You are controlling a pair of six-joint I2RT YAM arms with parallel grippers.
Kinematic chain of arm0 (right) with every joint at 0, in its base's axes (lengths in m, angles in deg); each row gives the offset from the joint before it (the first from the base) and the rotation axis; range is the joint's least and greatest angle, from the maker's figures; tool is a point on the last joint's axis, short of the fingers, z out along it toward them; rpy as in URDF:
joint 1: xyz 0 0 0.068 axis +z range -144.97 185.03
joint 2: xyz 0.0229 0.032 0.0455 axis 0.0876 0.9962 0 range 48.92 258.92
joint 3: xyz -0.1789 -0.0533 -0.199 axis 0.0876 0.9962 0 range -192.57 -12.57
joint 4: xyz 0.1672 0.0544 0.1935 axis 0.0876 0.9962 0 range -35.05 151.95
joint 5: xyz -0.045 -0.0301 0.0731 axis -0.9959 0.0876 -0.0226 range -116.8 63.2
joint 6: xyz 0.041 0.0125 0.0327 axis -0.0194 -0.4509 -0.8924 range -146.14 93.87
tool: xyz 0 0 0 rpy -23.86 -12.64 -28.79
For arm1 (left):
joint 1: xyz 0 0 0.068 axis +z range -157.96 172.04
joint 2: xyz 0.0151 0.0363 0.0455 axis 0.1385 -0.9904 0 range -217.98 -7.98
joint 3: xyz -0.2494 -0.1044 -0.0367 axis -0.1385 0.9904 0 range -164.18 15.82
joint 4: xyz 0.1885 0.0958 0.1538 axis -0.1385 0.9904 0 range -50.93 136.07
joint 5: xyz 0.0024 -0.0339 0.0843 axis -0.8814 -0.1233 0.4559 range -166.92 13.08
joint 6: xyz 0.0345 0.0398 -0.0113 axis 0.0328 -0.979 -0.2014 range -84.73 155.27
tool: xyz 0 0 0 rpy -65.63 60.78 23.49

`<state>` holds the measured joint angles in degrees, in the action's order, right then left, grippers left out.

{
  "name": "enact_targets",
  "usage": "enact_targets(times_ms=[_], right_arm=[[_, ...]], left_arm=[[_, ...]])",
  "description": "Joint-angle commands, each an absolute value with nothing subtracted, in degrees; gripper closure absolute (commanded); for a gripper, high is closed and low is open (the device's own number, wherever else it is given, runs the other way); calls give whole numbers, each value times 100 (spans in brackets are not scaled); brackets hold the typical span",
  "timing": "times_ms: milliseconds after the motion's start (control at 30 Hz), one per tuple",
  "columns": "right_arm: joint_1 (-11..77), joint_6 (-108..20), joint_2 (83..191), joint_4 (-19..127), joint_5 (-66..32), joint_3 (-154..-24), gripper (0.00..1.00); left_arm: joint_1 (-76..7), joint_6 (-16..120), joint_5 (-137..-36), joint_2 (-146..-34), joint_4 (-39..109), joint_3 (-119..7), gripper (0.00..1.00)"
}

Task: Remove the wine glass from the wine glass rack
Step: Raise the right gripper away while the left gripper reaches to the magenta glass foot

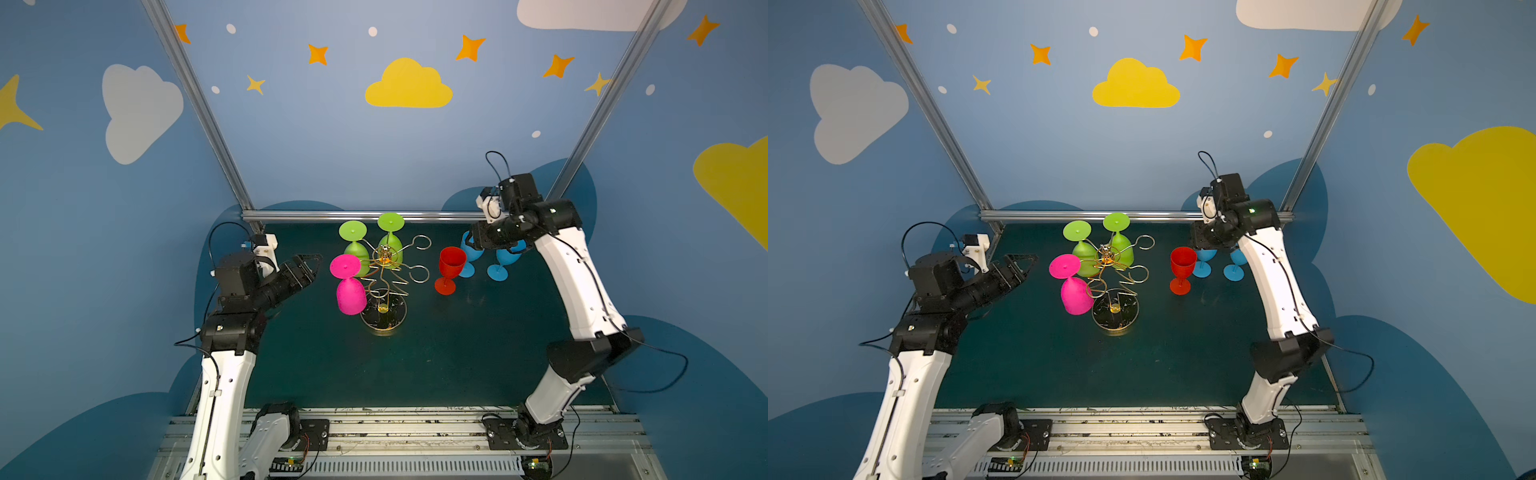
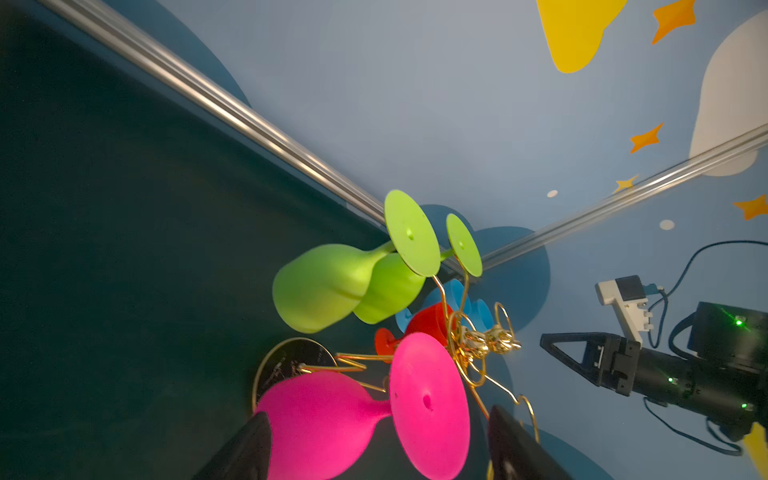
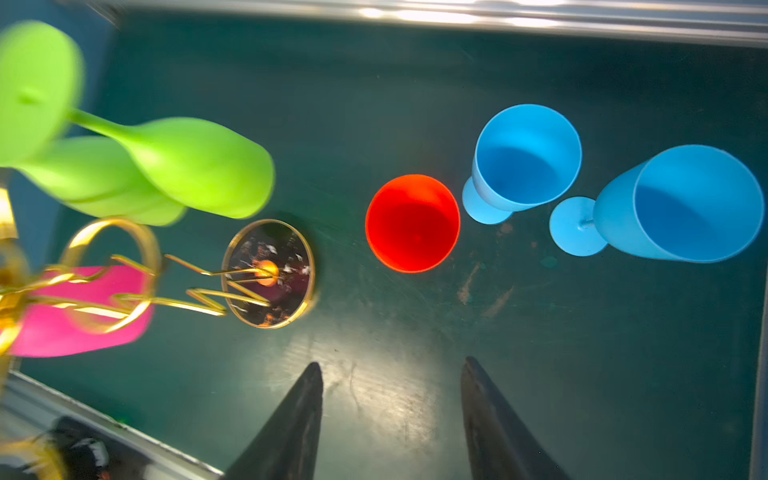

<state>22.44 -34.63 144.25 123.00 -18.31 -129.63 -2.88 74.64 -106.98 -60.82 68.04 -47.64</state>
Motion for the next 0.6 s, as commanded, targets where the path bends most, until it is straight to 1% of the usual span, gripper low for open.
enact_targets(times_ms=[0,67,133,333,567], right_arm=[[2120,-3793,13322,10212,-917,-11538,43],[2031,-4134,12643,9128,-674,-10628,35],[1884,-4392,12315,8746,-488,-10353,33],[1856,-4433,12006,8684,-273,-10369,32],[1856,-4477,11837,8664,-236,-10355,31]], left_arm=[[-260,7607,-11779,-6173,6697,-4840,24],[-259,7581,-11993,-6235,6720,-4853,25],[-260,7520,-12151,-6286,6759,-4864,27],[-266,7446,-12445,-6465,6700,-4741,33],[-384,7411,-12508,-6681,6473,-4623,39]])
